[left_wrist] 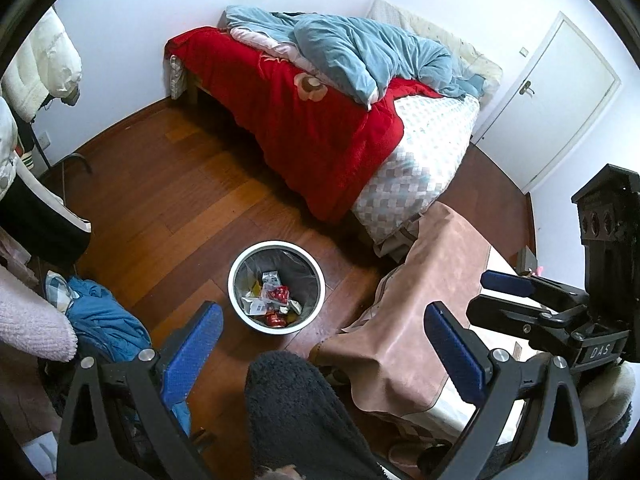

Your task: Collect trash

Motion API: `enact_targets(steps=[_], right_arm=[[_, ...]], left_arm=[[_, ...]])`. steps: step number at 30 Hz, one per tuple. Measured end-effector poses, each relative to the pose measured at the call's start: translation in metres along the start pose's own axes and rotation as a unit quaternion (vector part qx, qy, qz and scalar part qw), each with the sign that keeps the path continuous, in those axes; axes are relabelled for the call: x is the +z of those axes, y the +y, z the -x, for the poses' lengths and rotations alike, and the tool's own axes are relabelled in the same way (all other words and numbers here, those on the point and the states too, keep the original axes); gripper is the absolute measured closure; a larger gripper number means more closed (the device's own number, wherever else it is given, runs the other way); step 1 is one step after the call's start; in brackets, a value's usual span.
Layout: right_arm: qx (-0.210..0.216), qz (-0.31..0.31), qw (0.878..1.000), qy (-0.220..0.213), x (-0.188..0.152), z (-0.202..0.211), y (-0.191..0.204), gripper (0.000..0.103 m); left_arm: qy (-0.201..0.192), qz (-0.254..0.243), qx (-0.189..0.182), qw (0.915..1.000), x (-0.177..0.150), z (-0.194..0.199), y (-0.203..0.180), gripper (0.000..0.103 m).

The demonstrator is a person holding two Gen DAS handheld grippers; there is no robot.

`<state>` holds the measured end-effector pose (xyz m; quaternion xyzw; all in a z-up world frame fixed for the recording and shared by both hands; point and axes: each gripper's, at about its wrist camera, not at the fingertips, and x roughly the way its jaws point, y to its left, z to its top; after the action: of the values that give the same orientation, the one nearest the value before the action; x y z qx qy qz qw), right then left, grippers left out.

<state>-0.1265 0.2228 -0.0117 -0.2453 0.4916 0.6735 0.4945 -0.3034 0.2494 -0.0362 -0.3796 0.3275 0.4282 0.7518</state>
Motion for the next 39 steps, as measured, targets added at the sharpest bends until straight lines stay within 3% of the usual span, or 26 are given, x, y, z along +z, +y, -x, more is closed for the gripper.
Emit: enact_targets(steps=[39], right_arm=[[-0.012, -0.001, 1.0, 0.012, -0.006, 0.0, -0.004, 0.0]], left_arm=[[-0.001, 0.005, -0.006, 1.0, 0.003, 0.0, 0.003, 0.0]])
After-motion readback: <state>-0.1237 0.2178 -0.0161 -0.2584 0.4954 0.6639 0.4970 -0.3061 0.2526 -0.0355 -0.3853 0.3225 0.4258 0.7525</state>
